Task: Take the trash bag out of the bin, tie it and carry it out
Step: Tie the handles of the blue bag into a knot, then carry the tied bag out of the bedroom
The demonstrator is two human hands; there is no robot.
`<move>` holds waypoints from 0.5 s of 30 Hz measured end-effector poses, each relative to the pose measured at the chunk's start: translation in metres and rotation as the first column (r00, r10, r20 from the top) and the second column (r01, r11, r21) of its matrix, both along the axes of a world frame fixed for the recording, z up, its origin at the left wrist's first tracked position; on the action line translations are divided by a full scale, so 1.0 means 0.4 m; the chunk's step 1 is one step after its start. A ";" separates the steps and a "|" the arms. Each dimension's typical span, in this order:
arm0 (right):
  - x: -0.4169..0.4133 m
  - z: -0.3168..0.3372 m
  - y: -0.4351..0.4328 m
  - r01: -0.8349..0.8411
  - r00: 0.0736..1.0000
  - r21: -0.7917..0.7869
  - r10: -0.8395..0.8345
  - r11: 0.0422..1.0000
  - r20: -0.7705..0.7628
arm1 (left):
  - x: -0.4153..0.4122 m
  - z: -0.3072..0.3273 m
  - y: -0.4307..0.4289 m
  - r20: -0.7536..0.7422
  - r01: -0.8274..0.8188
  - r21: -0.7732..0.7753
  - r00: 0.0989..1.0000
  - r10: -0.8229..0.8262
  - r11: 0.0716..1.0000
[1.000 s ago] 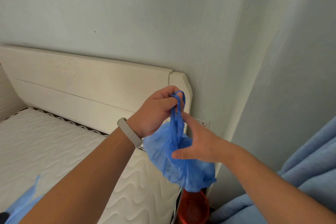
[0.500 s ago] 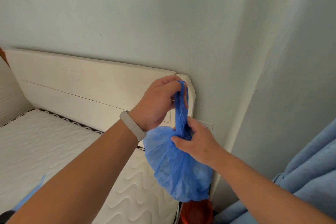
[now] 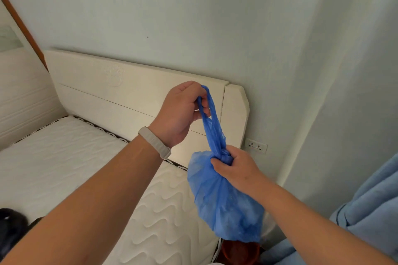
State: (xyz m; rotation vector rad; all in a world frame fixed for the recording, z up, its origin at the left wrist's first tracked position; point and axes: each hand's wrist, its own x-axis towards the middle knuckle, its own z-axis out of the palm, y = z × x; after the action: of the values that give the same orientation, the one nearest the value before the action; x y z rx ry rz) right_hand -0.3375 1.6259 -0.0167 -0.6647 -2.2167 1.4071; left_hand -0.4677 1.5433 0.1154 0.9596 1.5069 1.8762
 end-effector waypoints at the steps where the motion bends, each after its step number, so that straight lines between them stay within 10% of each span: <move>1: 0.002 0.002 -0.016 -0.013 1.000 0.012 0.013 1.000 0.007 | -0.002 0.002 -0.018 0.022 -0.013 -0.013 1.000 0.013 1.000; 15: 0.021 -0.089 -0.265 -0.120 0.992 0.185 0.112 0.975 0.053 | 0.024 -0.035 -0.330 0.097 0.066 -0.125 0.994 -0.055 0.990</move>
State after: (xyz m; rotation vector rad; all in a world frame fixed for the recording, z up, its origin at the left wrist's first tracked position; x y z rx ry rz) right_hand -0.3290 1.5199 -0.0521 -0.5113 -2.4187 1.2264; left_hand -0.4579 1.4115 0.1015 0.8382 1.5059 1.7349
